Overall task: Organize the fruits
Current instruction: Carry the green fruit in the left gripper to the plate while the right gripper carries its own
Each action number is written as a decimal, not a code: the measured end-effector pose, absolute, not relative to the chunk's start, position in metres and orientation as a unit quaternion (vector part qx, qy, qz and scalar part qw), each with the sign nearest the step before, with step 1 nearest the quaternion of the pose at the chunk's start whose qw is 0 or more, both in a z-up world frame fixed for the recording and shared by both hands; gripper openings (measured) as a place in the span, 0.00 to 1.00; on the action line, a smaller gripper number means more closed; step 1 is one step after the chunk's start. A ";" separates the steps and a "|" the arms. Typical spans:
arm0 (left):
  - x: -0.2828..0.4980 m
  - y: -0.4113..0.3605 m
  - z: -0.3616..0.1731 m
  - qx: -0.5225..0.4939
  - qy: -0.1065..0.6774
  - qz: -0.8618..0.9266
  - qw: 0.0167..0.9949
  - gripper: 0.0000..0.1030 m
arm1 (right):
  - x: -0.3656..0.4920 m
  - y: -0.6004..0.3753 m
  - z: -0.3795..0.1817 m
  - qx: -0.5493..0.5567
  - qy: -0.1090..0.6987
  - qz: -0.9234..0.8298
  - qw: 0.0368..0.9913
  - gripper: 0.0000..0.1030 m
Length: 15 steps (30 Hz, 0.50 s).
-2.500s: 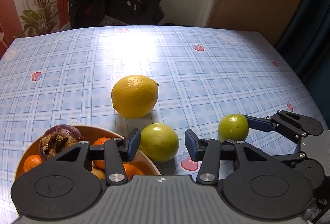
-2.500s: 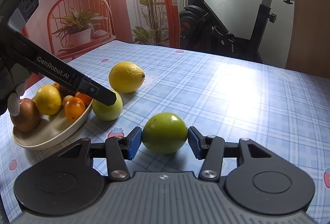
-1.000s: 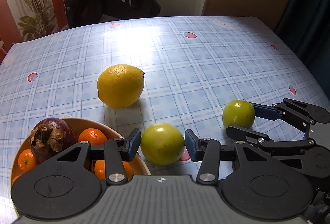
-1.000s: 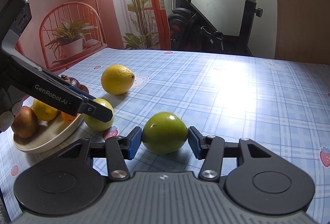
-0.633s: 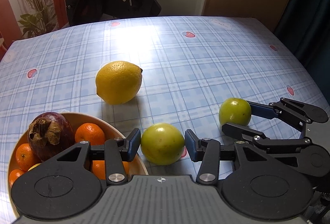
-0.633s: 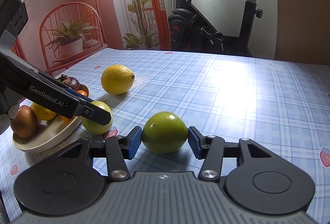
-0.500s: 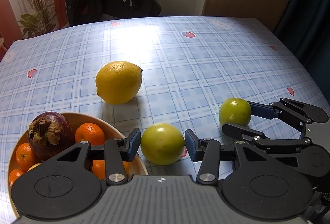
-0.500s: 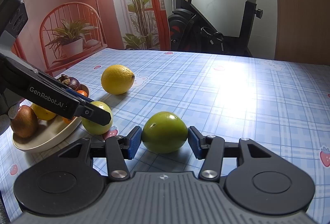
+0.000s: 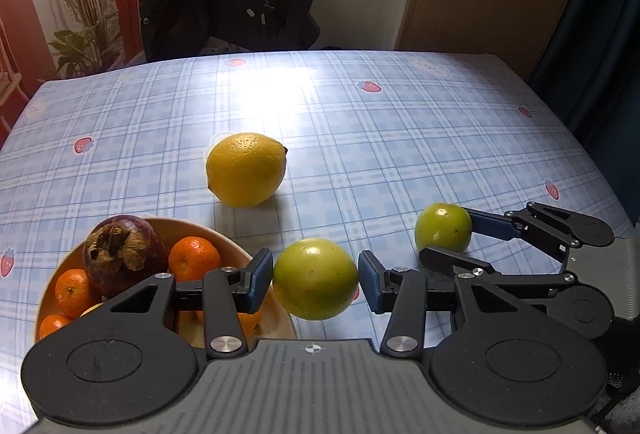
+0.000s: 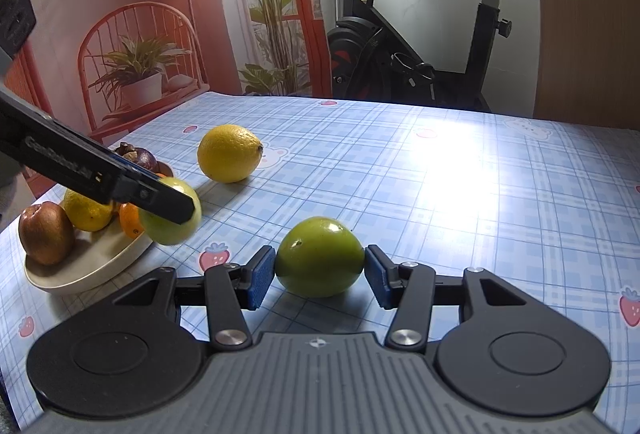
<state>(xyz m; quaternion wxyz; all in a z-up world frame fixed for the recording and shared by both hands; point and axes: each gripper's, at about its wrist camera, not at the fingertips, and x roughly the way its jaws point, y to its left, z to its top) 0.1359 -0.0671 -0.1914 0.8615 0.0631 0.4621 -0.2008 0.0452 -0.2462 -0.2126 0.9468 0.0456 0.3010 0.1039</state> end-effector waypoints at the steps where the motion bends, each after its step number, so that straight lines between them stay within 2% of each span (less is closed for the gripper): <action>1: 0.133 -0.063 -0.188 0.060 0.460 -0.200 0.863 0.48 | 0.045 -0.244 -0.211 0.039 0.299 0.109 0.947 0.50; 9: 0.111 -0.004 -0.160 0.019 0.464 -0.160 0.871 0.48 | 0.040 -0.225 -0.203 0.048 0.291 0.149 0.944 0.50; 15: 0.101 0.030 -0.162 0.002 0.476 -0.132 0.870 0.48 | 0.040 -0.190 -0.196 0.018 0.288 0.190 0.939 0.50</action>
